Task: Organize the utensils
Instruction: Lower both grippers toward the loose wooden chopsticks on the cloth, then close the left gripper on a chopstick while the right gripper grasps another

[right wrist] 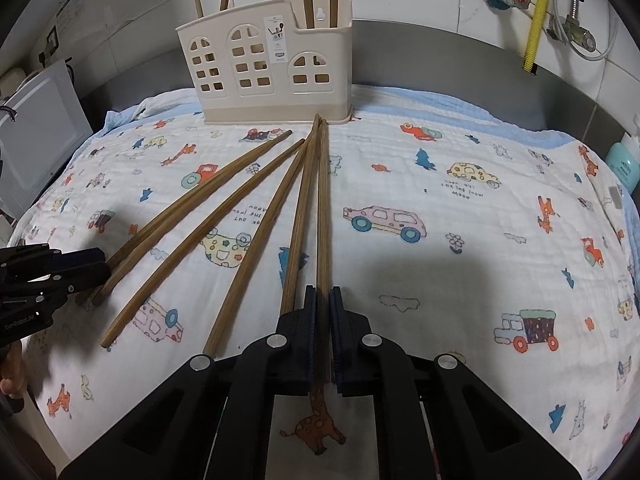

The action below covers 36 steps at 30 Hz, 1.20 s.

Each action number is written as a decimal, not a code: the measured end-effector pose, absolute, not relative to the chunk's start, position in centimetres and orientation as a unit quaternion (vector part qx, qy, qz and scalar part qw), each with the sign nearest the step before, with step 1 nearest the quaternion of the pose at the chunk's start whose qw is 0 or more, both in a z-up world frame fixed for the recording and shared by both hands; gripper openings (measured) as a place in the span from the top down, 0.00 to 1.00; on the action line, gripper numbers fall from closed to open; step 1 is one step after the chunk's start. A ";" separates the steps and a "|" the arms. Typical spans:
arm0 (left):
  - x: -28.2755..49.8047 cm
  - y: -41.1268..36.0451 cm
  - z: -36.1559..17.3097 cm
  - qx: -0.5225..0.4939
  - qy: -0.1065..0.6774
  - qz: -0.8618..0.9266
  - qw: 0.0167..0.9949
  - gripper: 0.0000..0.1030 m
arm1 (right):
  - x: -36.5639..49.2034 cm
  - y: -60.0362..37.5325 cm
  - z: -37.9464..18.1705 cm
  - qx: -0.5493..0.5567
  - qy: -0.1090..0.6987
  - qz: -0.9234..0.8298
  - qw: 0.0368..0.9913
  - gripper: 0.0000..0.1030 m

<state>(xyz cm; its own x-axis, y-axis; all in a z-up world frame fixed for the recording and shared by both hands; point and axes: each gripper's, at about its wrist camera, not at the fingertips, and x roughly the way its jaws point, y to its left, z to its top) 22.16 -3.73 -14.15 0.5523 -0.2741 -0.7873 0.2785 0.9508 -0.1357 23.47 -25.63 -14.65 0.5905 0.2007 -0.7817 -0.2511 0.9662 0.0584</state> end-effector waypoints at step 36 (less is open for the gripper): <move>20.7 -2.6 -6.7 -0.032 0.336 -0.171 0.925 0.94 | 20.5 -25.4 -4.4 -0.040 0.319 0.135 0.937 0.94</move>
